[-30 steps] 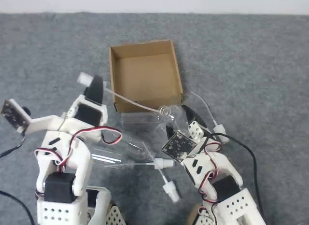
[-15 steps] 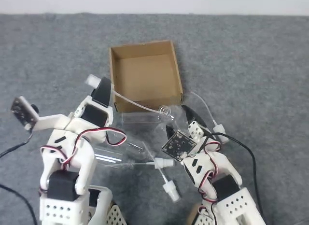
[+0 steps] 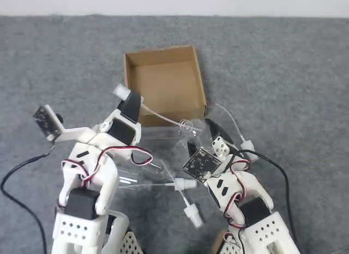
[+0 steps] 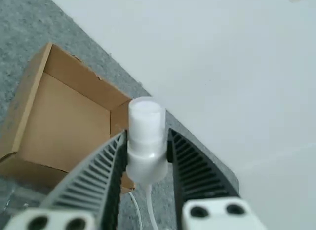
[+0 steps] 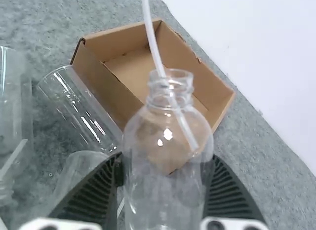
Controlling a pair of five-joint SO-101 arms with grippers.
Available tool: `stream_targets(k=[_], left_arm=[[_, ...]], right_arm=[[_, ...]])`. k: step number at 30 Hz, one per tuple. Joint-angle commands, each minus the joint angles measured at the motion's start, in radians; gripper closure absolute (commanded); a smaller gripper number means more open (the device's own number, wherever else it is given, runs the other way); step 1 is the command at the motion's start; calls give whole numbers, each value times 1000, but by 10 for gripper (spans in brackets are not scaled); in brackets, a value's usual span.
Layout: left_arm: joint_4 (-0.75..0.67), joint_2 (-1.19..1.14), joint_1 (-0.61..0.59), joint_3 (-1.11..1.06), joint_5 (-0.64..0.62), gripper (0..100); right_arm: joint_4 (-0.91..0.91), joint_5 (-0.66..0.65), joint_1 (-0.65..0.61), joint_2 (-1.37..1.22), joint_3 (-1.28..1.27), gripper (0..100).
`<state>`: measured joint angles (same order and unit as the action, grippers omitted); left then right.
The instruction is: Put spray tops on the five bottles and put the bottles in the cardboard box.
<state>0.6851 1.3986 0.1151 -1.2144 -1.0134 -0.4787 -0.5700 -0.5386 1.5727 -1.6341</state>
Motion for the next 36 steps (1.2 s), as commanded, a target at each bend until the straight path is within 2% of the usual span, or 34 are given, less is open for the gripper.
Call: stream_targets(k=[1,5,12,21,36], left_arm=[[-71,18,3,-5,14,990],[-83,18,5,-15,38,990],[-92,18,109,-42,107,990],[-95,18,132,-53,110,990],[-95,18,269,-97,192,989]], right_arm=[[18,-3,-8,21,18,894],[18,-3,-8,21,18,894],[18,-3,-8,21,18,894],[18,-3,-8,21,18,894],[18,-3,-8,21,18,894]])
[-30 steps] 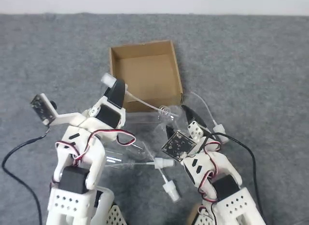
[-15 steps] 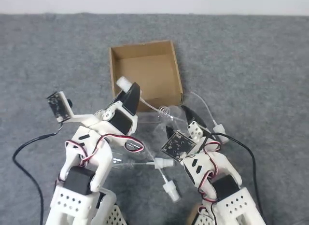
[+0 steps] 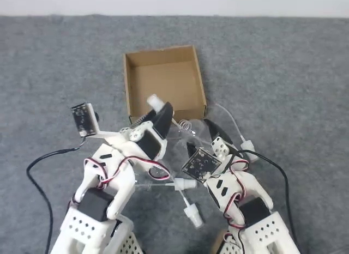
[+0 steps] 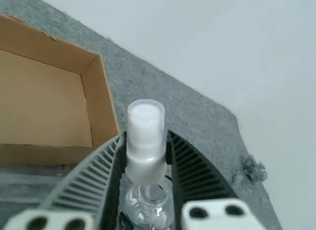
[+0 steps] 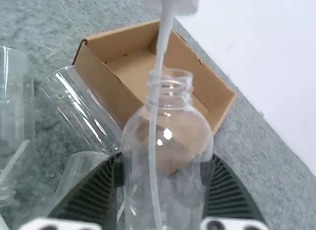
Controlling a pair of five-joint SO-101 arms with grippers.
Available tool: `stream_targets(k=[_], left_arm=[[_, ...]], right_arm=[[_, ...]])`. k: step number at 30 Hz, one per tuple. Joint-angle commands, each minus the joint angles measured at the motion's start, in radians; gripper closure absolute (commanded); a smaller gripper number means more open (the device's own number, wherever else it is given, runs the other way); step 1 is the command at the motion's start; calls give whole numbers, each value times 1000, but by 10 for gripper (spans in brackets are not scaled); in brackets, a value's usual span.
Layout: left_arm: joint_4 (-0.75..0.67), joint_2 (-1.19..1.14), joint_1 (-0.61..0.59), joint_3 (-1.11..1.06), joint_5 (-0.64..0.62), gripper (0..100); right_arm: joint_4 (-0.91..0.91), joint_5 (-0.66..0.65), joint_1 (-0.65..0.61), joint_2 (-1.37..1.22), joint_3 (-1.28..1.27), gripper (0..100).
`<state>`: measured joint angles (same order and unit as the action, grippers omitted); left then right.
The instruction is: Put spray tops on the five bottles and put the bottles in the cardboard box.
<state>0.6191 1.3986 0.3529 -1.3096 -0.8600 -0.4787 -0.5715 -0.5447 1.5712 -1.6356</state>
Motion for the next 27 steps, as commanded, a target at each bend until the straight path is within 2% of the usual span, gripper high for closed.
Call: stream_targets(k=[1,9,16,21,24,27], left_arm=[[-29,18,41,-2,49,989],[-31,18,101,-24,101,988],[-31,18,213,-68,184,988],[-31,18,215,-67,186,987],[-26,18,215,-67,186,944],[-23,18,215,-67,186,857]], right_arm=[[18,-2,-2,22,20,894],[18,-2,-2,22,20,894],[18,-2,-2,24,20,894],[18,-2,-2,24,20,894],[18,-2,-2,24,20,894],[18,-2,-2,24,20,894]])
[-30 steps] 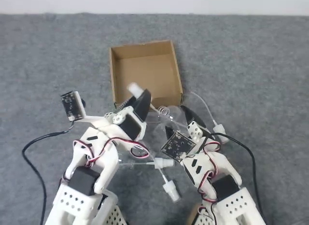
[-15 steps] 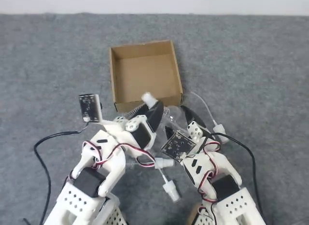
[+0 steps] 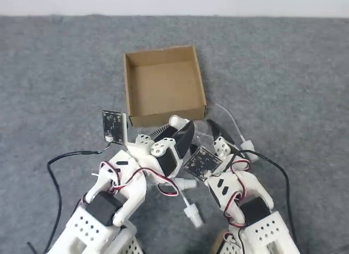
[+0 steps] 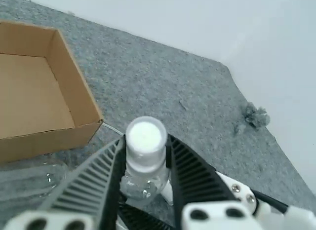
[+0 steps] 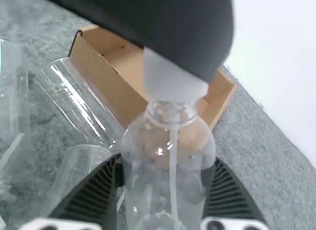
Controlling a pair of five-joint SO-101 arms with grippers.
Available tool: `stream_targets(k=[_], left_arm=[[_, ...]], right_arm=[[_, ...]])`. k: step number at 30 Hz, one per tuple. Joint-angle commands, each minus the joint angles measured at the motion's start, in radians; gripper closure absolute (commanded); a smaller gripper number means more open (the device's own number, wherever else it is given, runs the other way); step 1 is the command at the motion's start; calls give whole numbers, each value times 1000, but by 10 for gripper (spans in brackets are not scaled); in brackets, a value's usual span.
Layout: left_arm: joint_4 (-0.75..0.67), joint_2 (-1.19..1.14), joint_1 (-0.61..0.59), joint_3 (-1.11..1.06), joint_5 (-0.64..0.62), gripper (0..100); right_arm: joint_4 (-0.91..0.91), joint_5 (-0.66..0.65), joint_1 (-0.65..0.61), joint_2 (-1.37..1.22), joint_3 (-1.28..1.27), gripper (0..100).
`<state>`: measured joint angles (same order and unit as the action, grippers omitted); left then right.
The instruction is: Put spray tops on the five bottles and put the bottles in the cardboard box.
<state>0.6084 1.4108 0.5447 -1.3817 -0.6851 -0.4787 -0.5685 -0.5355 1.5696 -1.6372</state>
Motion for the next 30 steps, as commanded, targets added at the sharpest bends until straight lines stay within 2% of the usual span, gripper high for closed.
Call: stream_targets(k=[1,6,10,18,30], left_arm=[[-9,6,23,5,11,831],[37,6,23,21,11,773],[64,6,23,39,11,769],[206,6,23,143,6,769],[245,6,23,197,-46,769]], right_arm=[[18,-5,-12,25,21,894],[18,-5,-12,25,21,894],[19,-5,-8,25,21,894],[25,-5,-5,25,21,894],[28,49,-4,25,23,894]])
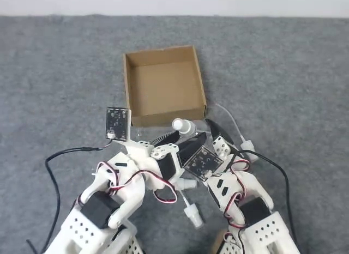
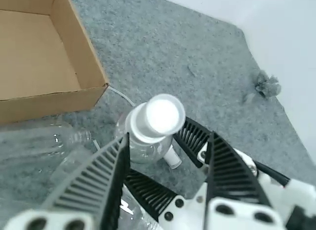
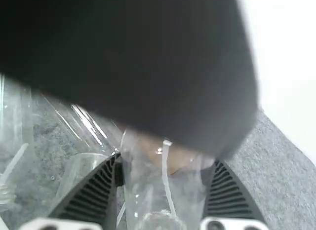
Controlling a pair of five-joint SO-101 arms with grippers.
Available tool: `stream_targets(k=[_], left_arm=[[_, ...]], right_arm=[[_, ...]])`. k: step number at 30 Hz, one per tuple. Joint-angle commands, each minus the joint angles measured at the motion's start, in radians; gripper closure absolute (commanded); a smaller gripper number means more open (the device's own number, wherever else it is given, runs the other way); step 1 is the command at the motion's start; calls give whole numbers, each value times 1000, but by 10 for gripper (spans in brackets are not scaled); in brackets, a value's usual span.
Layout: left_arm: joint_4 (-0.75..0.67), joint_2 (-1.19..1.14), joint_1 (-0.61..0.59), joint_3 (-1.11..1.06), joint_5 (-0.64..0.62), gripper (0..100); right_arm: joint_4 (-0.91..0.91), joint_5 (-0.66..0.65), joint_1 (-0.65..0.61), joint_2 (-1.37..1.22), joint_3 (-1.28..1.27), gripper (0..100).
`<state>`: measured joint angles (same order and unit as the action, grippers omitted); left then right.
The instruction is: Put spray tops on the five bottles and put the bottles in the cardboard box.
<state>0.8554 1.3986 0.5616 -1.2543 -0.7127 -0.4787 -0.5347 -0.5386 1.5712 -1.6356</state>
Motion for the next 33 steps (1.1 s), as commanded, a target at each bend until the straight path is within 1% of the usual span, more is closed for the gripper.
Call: stream_targets(k=[1,4,6,13,19,22,27,30,33], left_arm=[[-2,18,6,71,-18,769],[-3,43,6,71,-18,769],[-2,103,6,64,-18,769],[-3,430,6,-51,-18,770],[-21,408,-5,-61,-18,770],[-29,425,-80,-59,-18,770],[-83,427,-236,-62,-18,772],[-87,427,-292,-64,-18,772],[-87,427,-316,-73,-18,772]], right_arm=[[30,15,-1,24,21,894],[51,17,-1,24,18,894],[51,17,-1,24,18,894],[51,17,1,24,18,894],[48,17,1,24,18,894],[48,17,1,24,20,894],[48,20,-1,24,20,894],[50,83,-4,24,25,894],[48,166,-7,24,43,894]])
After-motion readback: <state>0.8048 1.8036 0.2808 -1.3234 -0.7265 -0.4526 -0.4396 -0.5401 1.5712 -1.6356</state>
